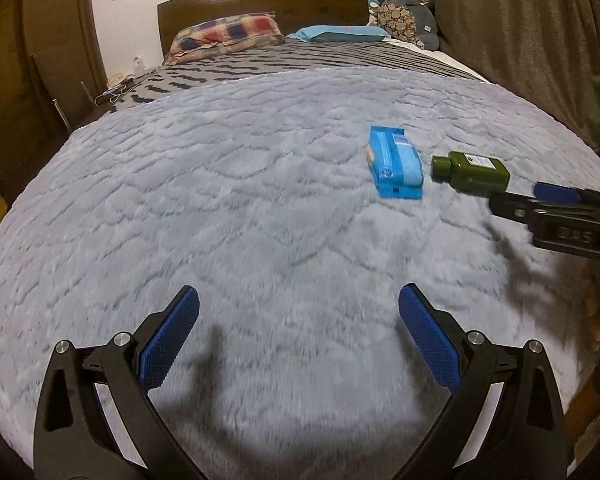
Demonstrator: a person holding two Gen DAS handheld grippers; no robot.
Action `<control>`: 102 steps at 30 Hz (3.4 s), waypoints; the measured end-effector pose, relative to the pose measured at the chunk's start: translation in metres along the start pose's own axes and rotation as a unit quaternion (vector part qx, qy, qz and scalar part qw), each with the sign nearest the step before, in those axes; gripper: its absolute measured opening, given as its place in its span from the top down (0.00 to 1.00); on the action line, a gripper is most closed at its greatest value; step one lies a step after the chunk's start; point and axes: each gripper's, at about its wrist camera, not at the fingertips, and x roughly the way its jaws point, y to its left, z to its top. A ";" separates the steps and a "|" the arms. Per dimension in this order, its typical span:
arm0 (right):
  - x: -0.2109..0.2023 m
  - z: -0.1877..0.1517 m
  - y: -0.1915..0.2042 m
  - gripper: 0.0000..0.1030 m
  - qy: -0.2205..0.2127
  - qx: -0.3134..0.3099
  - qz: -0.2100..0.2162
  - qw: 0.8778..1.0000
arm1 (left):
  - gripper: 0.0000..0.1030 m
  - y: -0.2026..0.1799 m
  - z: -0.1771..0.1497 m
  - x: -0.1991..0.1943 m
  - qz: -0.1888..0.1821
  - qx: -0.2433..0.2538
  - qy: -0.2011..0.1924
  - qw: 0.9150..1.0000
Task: Collect trash
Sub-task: 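Grasp the green bottle with the right gripper while the left grasps the blue packet, then lower the green bottle and blue packet into the bin and open both grippers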
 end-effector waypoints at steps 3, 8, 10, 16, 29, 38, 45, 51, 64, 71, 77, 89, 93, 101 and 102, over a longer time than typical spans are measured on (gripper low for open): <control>0.018 0.012 0.004 0.11 0.010 -0.008 -0.017 1.000 | 0.08 -0.001 0.006 0.006 -0.002 0.005 0.002 1.000; 0.040 0.026 0.006 0.17 0.026 -0.022 -0.023 0.999 | 0.08 -0.005 0.016 0.015 -0.003 0.011 0.005 1.000; 0.046 0.032 0.004 0.25 0.032 -0.021 -0.011 0.999 | 0.08 -0.006 0.019 0.020 -0.004 0.009 0.008 1.000; 0.047 0.037 -0.005 0.31 0.026 -0.020 0.006 0.999 | 0.08 -0.015 0.029 0.035 -0.011 0.014 0.015 1.000; 0.006 0.020 -0.061 0.31 -0.011 0.025 -0.006 1.000 | 0.34 -0.064 0.086 0.095 -0.046 0.020 0.033 0.998; -0.009 0.007 -0.062 0.31 -0.021 0.021 0.000 1.000 | 0.63 -0.080 0.087 0.101 -0.057 0.042 0.041 0.997; -0.039 -0.005 -0.043 0.31 -0.039 0.004 -0.001 0.999 | 0.63 -0.074 0.065 0.046 -0.054 0.051 0.007 0.997; -0.079 -0.018 -0.025 0.31 -0.062 -0.010 0.005 0.998 | 0.63 -0.059 0.041 -0.015 -0.047 0.041 -0.022 0.998; -0.171 -0.082 0.002 0.31 -0.114 -0.026 0.061 0.991 | 0.63 -0.047 -0.053 -0.132 -0.056 0.013 -0.069 0.996; -0.189 -0.133 0.001 0.31 -0.118 -0.013 0.067 0.991 | 0.63 -0.056 -0.110 -0.148 -0.065 0.010 -0.051 0.997; -0.175 -0.191 -0.010 0.31 -0.069 0.009 0.070 0.995 | 0.63 -0.061 -0.165 -0.149 -0.084 0.004 -0.009 0.996; -0.119 -0.262 0.009 0.31 0.060 -0.014 0.077 0.995 | 0.63 -0.082 -0.255 -0.090 -0.106 0.012 0.112 0.988; -0.104 -0.275 0.012 0.31 0.088 -0.013 0.078 0.993 | 0.63 -0.087 -0.266 -0.070 -0.105 0.016 0.135 0.985; -0.073 -0.295 0.019 0.31 0.136 -0.016 0.076 0.988 | 0.63 -0.088 -0.284 -0.037 -0.118 0.007 0.175 0.978; -0.068 -0.298 0.020 0.31 0.144 -0.015 0.075 0.987 | 0.63 -0.088 -0.285 -0.034 -0.121 0.005 0.178 0.977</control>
